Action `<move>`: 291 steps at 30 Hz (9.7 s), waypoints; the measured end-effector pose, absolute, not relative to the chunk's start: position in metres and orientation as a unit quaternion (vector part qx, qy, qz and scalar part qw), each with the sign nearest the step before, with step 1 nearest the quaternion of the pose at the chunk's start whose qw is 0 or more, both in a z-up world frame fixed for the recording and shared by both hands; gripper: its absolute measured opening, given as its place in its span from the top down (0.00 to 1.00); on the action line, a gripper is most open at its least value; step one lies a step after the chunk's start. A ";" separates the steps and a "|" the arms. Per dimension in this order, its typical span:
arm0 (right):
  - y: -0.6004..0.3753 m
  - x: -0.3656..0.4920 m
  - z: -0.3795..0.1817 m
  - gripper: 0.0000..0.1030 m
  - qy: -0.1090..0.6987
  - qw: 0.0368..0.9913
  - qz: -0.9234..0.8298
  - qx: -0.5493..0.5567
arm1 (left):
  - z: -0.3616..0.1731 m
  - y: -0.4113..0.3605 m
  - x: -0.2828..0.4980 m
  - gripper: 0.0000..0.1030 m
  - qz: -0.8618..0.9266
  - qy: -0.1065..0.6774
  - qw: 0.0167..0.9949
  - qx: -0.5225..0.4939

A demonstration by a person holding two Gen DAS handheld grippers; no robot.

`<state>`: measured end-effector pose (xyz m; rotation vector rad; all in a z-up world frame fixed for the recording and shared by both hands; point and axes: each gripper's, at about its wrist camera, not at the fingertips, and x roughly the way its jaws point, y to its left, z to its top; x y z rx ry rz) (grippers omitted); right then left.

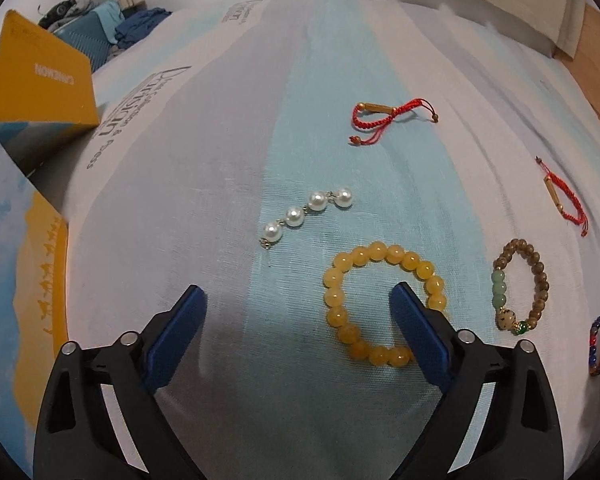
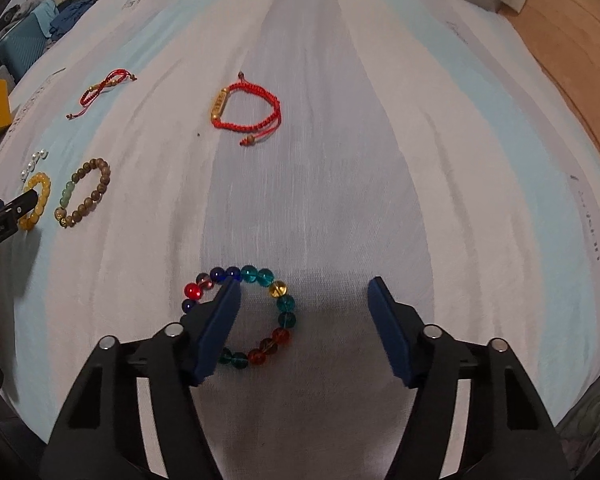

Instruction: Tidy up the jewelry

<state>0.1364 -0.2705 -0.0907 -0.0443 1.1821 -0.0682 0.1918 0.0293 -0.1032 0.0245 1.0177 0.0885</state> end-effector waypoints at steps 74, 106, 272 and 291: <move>-0.219 0.133 -0.011 0.91 0.468 0.883 -0.017 0.006 | 0.003 0.011 0.145 0.92 -0.053 0.448 0.892 -0.024; -0.127 0.137 0.043 0.91 0.434 0.900 0.029 -0.022 | 0.045 0.065 0.114 0.91 -0.012 0.416 0.909 -0.030; 0.153 0.080 0.064 0.11 0.424 0.863 0.260 -0.087 | 0.060 0.309 0.008 0.06 0.249 0.417 0.870 -0.079; 0.042 0.106 0.087 0.10 0.411 0.893 0.182 -0.040 | 0.081 0.214 0.051 0.06 0.177 0.397 0.899 -0.048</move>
